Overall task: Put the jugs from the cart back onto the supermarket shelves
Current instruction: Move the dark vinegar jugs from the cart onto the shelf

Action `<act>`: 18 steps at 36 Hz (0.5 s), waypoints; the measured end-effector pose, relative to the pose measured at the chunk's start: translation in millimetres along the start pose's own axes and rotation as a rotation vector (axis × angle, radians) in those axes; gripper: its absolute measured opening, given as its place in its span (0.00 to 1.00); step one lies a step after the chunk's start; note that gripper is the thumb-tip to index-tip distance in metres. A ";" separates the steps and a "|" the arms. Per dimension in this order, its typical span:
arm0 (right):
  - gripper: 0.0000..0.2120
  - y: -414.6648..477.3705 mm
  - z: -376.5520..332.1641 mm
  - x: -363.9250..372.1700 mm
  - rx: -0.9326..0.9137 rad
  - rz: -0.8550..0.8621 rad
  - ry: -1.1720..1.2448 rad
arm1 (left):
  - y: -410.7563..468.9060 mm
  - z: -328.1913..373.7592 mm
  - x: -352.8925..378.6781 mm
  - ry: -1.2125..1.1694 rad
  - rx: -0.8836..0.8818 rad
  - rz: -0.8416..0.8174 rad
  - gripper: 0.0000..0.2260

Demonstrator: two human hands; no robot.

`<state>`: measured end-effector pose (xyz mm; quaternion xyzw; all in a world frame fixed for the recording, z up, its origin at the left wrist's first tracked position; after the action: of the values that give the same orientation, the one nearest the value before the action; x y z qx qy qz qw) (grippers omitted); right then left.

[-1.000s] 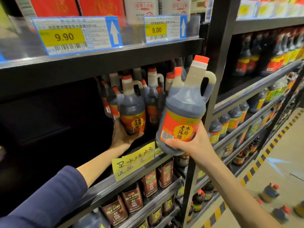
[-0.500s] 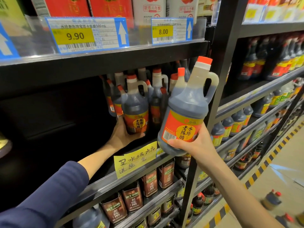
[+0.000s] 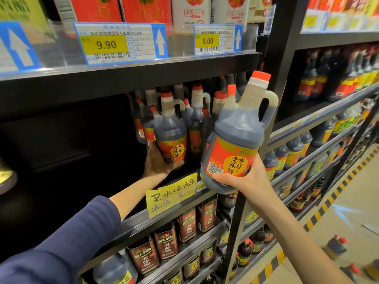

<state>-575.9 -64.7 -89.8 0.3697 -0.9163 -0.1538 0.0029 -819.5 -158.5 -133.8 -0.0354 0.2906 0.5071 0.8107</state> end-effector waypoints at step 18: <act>0.43 -15.3 -19.9 3.5 -0.068 -0.043 0.014 | -97.1 123.4 -66.0 -0.113 0.361 -0.262 0.38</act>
<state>-565.8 -83.1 -75.6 0.3900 -0.9024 -0.1824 0.0188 -704.9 -214.9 -21.0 0.1012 0.3239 0.3386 0.8776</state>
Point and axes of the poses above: each hand's wrist, its own y-axis towards the middle knuckle, its own x-axis out of the palm, z = x × y, the point moved 3 cm from there along y, towards the middle knuckle, and after that the axes turned 5 degrees about -x, right-handed, at the moved point
